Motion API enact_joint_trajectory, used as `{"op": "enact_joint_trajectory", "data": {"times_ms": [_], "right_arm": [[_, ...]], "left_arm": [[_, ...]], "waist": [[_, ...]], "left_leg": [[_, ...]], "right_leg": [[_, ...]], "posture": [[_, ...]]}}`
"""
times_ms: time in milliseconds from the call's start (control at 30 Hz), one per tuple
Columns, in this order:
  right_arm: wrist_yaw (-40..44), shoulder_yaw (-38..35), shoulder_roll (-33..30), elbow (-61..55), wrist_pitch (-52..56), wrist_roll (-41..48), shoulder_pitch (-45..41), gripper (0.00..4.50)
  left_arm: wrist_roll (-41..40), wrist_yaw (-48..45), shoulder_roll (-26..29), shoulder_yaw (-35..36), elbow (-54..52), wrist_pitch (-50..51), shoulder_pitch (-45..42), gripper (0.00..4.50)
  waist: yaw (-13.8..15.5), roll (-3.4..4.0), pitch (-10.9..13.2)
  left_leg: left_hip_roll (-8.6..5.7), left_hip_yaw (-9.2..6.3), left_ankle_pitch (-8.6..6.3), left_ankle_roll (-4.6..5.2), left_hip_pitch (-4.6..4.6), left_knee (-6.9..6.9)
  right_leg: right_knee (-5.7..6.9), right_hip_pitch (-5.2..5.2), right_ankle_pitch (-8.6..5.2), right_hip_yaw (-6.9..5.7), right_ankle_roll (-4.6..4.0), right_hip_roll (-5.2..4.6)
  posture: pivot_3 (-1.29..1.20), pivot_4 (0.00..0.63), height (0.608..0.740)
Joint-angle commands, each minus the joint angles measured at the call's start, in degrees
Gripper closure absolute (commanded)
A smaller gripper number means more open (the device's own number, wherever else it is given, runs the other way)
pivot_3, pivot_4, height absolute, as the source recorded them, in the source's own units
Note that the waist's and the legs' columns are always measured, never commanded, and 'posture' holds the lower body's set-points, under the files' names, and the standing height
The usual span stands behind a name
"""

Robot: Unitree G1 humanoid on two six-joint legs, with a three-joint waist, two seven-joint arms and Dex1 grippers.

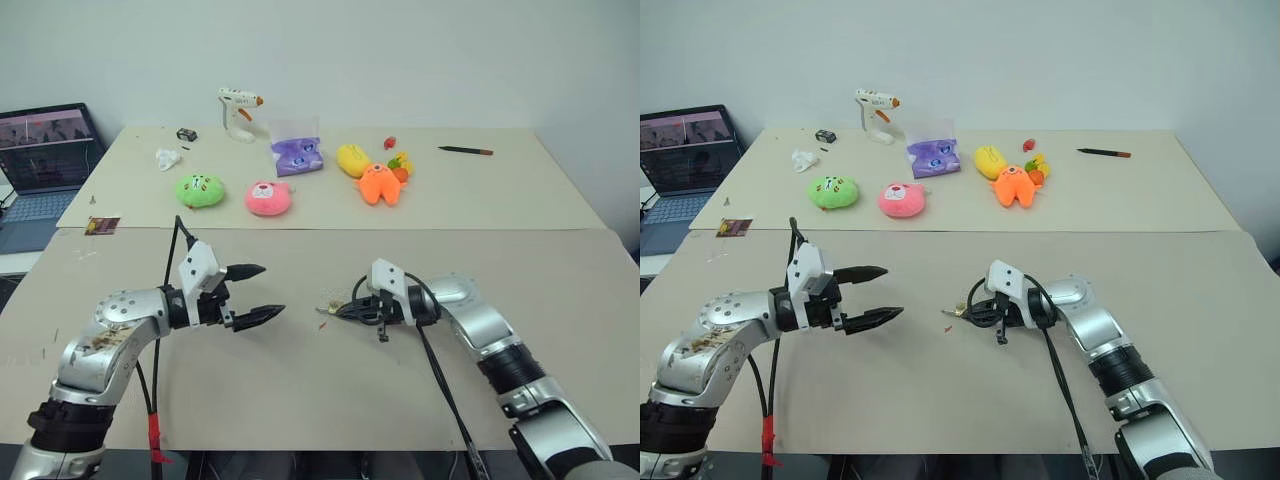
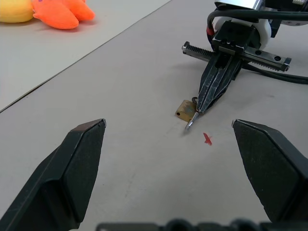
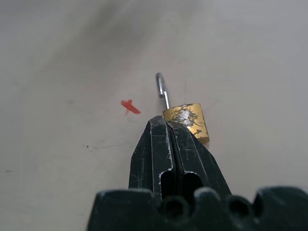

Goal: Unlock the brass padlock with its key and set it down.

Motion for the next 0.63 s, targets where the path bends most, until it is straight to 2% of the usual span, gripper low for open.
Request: {"op": "enact_joint_trajectory", "data": {"times_ms": [33,133,233,400,633], "right_arm": [[1.45,-2.84,-1.46,-3.22,0.76,1.66,-0.39,4.45],[4.1,-4.94,-4.58,-10.58,6.05,5.59,-0.32,4.45],[7.99,-6.95,-11.74,-19.32,11.15,8.34,0.89,4.45],[9.58,-15.54,-19.92,-27.46,19.9,17.21,4.16,4.45],[8.17,-23.08,-23.5,-31.54,19.8,20.95,12.65,4.45]], "left_arm": [[-0.16,0.05,0.1,0.79,-2.19,-0.93,-0.18,0.0],[-0.09,-0.29,0.27,0.86,-1.9,-1.15,-0.14,0.0],[0.12,-0.82,0.26,0.45,-1.34,-1.49,-0.37,0.0],[-0.01,-2.17,0.4,-0.49,-1.14,-1.18,-0.61,0.0],[-1.02,-4.0,0.07,-0.73,-1.64,-1.53,0.09,0.0]], "waist": [[-0.01,0.0,0.0],[0.0,0.01,0.01],[0.25,0.1,0.06],[0.49,0.08,0.07],[0.5,0.08,0.07]], "left_leg": [[0.0,0.0,0.0,0.0,0.0,0.0],[0.0,0.0,0.0,0.0,-0.02,0.0],[-0.01,0.0,0.0,0.0,-0.08,-0.01],[0.01,-0.05,-0.01,0.01,-0.06,-0.01],[0.03,-0.04,-0.03,0.05,-0.05,-0.01]], "right_leg": [[0.0,0.0,0.0,0.0,0.0,0.0],[-0.01,-0.02,0.0,0.0,0.0,-0.01],[-0.03,-0.07,0.0,-0.01,0.0,-0.02],[-0.1,0.03,0.0,-0.01,0.0,-0.04],[-0.1,0.05,0.0,0.0,0.0,-0.08]], "posture": [[0.0,0.15,0.74],[0.0,0.15,0.74],[0.0,0.15,0.74],[0.0,0.15,0.74],[0.0,0.15,0.74]]}}
